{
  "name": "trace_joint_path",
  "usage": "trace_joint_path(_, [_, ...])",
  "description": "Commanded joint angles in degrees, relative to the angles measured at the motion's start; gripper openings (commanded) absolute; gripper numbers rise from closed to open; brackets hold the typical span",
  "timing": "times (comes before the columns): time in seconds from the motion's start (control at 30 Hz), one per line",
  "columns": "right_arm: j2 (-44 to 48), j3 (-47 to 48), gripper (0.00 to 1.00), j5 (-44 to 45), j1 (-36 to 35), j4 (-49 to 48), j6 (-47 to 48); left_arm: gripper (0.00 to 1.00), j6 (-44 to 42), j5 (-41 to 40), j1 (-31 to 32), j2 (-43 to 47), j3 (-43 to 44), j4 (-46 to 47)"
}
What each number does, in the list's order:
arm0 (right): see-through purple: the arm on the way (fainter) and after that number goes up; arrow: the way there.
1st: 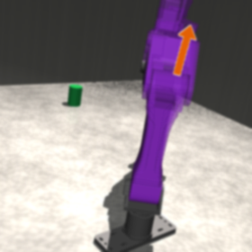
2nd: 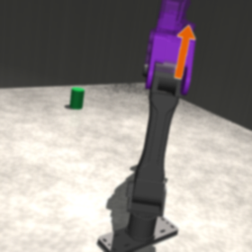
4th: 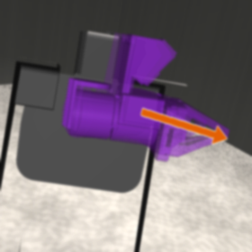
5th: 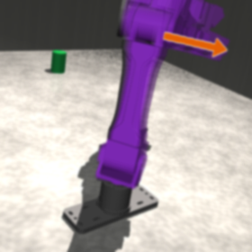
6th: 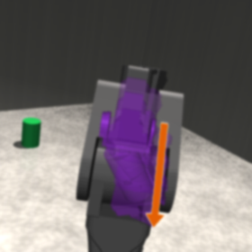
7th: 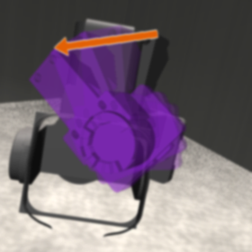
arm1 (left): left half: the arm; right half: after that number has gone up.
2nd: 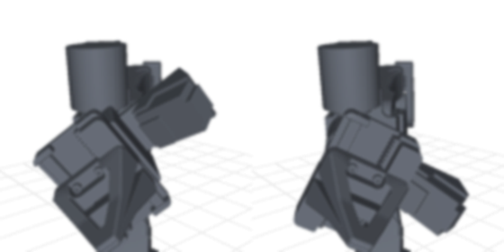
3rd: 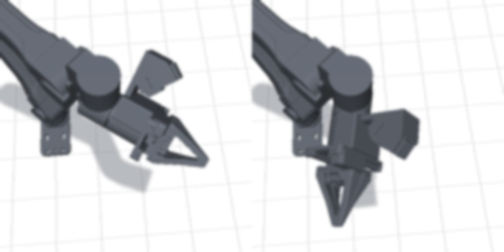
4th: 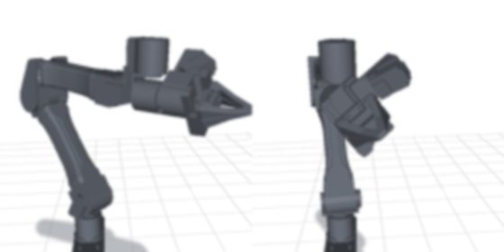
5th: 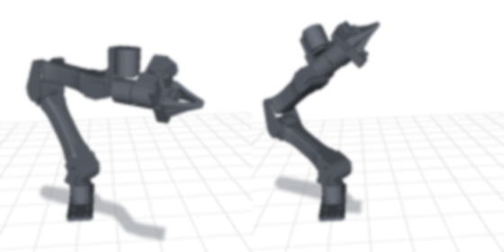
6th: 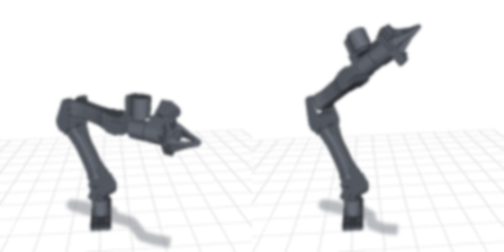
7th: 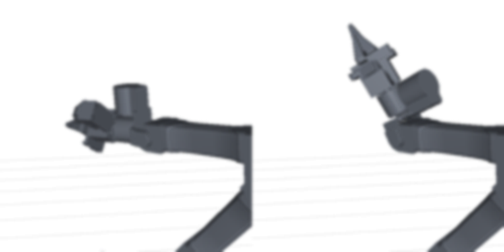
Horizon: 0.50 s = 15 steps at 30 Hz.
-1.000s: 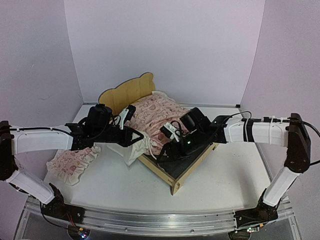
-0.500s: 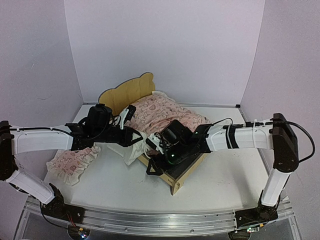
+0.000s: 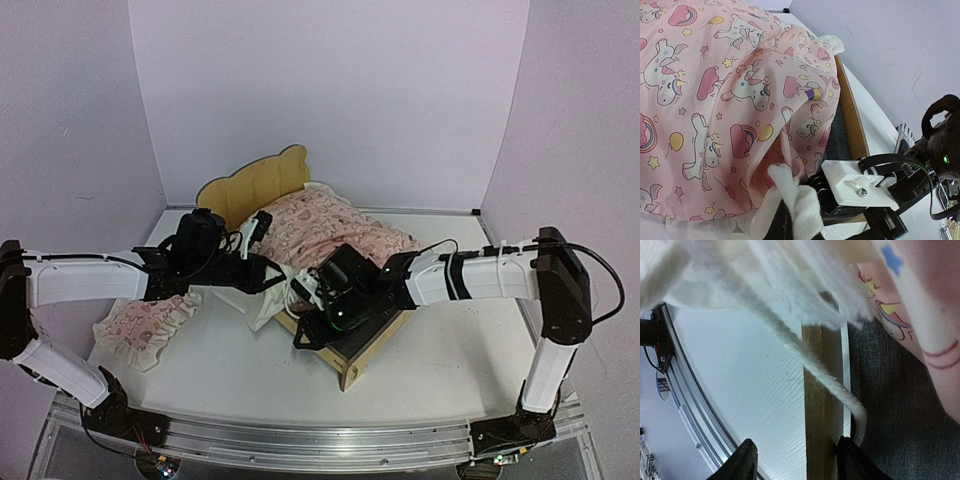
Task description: Set up the pet bed
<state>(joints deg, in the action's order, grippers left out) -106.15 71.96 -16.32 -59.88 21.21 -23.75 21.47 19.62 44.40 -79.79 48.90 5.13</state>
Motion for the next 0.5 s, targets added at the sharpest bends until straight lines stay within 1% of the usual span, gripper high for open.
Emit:
trace_joint_path(0.0, [-2.2, 1.4, 0.54, 3.6, -1.5, -0.7, -5.5, 0.00, 0.7, 1.3, 0.0, -0.1, -0.3, 5.2])
trace_joint_path(0.1, [-4.0, 2.0, 0.55, 7.5, -2.1, 0.9, -6.8, 0.00, 0.8, 1.2, 0.1, -0.3, -0.4, 5.4])
trace_joint_path(0.3, [-6.6, 3.6, 0.61, 15.8, -3.5, 5.1, -7.5, 0.00, 1.4, 0.3, 0.2, -0.9, -0.6, 5.7])
trace_joint_path(0.37, [-7.0, 4.4, 0.63, 16.3, -3.5, 6.2, -7.2, 0.00, 1.5, -0.3, 0.5, -1.2, -0.6, 5.7])
trace_joint_path(0.47, [-5.4, 5.0, 0.63, 13.8, -3.5, 6.6, -6.3, 0.00, 1.5, -0.3, 1.0, -2.1, -0.6, 5.6])
